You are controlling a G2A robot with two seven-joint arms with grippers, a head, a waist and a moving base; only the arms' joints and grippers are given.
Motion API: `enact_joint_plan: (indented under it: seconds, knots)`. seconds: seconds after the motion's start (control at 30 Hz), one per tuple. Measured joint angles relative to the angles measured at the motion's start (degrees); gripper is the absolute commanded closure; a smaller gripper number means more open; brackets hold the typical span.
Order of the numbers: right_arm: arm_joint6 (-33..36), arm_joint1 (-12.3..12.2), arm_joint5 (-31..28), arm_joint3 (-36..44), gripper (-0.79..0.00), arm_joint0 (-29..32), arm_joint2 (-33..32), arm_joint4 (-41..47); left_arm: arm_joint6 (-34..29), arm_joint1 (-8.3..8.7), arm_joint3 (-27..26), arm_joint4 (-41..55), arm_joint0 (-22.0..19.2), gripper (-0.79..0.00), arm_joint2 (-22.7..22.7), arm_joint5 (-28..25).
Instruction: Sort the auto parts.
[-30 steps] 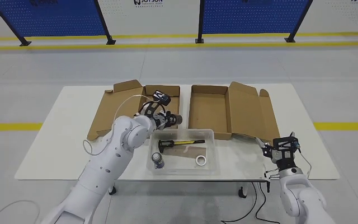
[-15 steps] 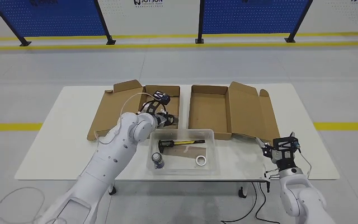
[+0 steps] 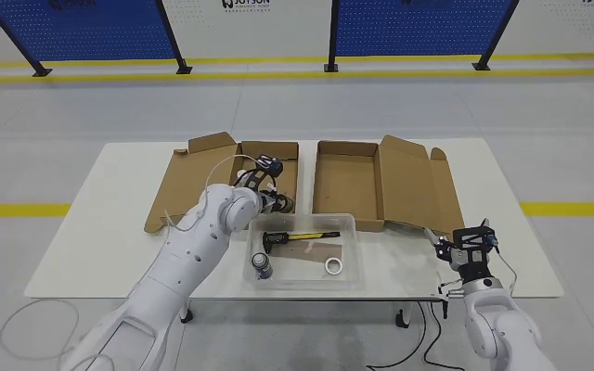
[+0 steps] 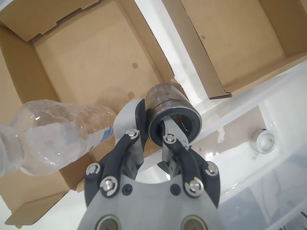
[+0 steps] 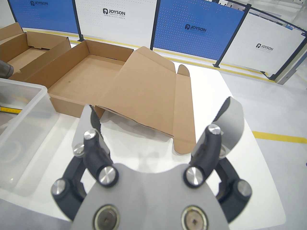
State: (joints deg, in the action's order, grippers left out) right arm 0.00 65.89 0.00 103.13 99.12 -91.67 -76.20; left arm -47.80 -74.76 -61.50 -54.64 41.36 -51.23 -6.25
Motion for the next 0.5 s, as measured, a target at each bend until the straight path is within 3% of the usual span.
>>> enact_joint_plan:
  seconds: [0.33, 0.5]
  knots:
    - [0.0, 0.0, 0.0, 0.0, -0.785, 0.0, 0.0, 0.0, 0.4, -0.95, 3.0, 0.0, -1.1, -0.003, 1.1, 0.0]
    - [0.0, 0.0, 0.0, 0.0, -0.785, 0.0, 0.0, 0.0, 0.7, -1.26, 4.0, 0.0, -1.5, -0.071, 1.3, -0.1]
